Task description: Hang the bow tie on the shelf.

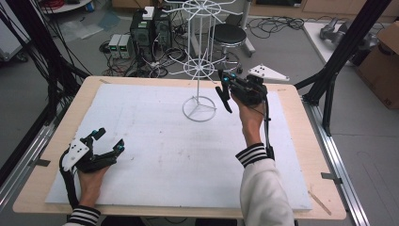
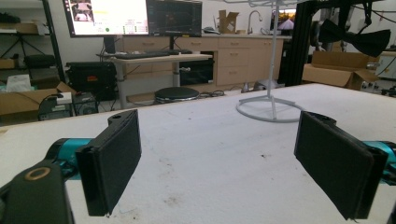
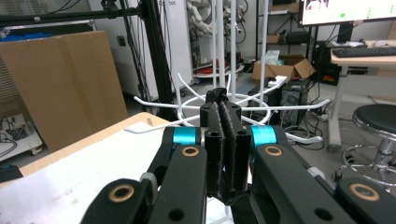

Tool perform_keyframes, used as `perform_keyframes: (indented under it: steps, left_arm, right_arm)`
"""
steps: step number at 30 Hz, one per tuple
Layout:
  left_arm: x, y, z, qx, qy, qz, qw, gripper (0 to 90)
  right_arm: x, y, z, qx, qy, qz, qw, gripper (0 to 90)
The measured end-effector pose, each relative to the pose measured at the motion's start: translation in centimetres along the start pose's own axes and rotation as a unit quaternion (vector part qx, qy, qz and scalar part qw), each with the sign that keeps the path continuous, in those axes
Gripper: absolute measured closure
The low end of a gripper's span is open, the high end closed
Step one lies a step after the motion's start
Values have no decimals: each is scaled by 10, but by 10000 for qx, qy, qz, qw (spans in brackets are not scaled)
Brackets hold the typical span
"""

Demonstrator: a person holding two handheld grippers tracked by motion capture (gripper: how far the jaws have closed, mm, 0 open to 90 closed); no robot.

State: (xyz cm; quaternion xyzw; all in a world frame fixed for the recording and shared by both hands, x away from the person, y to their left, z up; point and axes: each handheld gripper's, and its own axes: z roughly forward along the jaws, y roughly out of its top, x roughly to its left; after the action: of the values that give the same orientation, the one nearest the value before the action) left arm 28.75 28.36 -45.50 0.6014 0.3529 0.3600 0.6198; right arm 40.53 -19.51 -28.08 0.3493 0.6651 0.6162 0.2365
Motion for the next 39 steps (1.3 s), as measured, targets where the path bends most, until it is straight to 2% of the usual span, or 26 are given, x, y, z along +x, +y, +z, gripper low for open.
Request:
perform_keyframes:
  steps: [13, 23, 28, 29, 39]
  left_arm:
    - [0, 0, 0, -15, 4, -5, 10000, 152]
    - [0, 0, 0, -15, 0, -10, 10000, 152]
    - [0, 0, 0, -9, -7, -7, 10000, 152]
    - [0, 0, 0, -8, -6, -6, 10000, 152]
    - [0, 0, 0, -7, -6, -6, 10000, 153]
  right_arm:
    - [14, 3, 20, 19, -40, 109, 9999, 879]
    - [18, -1, 31, 72, -115, 233, 9996, 878]
    - [17, -2, 34, 107, -180, 246, 9995, 878]
    - [17, -4, 35, 186, -223, 239, 9993, 878]
    - [17, -7, 41, 215, -246, 256, 9991, 878]
